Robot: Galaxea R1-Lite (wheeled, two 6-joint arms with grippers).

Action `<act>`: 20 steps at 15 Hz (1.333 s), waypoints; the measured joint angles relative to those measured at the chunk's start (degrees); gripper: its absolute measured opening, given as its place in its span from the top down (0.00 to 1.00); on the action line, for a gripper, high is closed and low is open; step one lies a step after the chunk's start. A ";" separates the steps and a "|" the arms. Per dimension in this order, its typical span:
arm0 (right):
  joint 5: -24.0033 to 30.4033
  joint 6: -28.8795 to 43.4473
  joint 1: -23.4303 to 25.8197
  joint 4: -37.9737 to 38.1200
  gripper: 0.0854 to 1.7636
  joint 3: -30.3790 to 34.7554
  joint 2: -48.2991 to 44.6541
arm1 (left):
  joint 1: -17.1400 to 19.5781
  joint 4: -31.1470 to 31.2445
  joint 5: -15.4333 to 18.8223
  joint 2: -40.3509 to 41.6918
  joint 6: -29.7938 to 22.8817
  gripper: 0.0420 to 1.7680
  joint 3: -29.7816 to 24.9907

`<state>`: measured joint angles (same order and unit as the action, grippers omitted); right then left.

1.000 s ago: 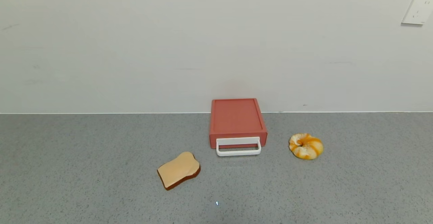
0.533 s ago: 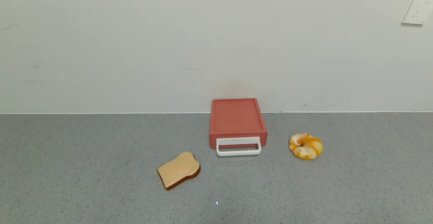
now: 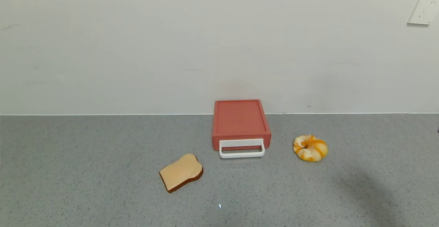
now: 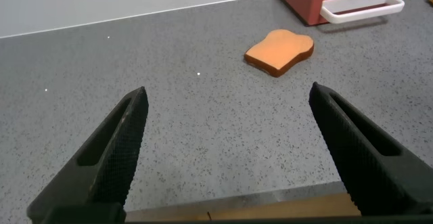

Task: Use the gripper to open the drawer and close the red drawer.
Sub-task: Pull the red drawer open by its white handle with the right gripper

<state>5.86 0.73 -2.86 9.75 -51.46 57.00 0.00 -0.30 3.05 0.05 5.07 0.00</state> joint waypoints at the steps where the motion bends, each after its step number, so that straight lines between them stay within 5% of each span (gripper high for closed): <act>1: 0.02 0.20 -1.51 0.28 0.03 -3.43 4.46 | 0.00 -0.02 0.01 0.00 -0.01 0.03 0.00; 11: 0.99 -0.84 -19.32 3.74 0.03 -34.88 44.12 | 0.00 -0.02 0.01 0.00 0.00 0.03 0.00; 20: 3.45 -10.75 -31.12 20.42 0.03 -51.47 61.95 | 0.00 0.00 -0.07 0.00 -0.37 0.03 0.00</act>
<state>9.31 -10.02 -33.99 30.17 -102.93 118.96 0.00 -0.30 2.97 0.05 4.71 0.00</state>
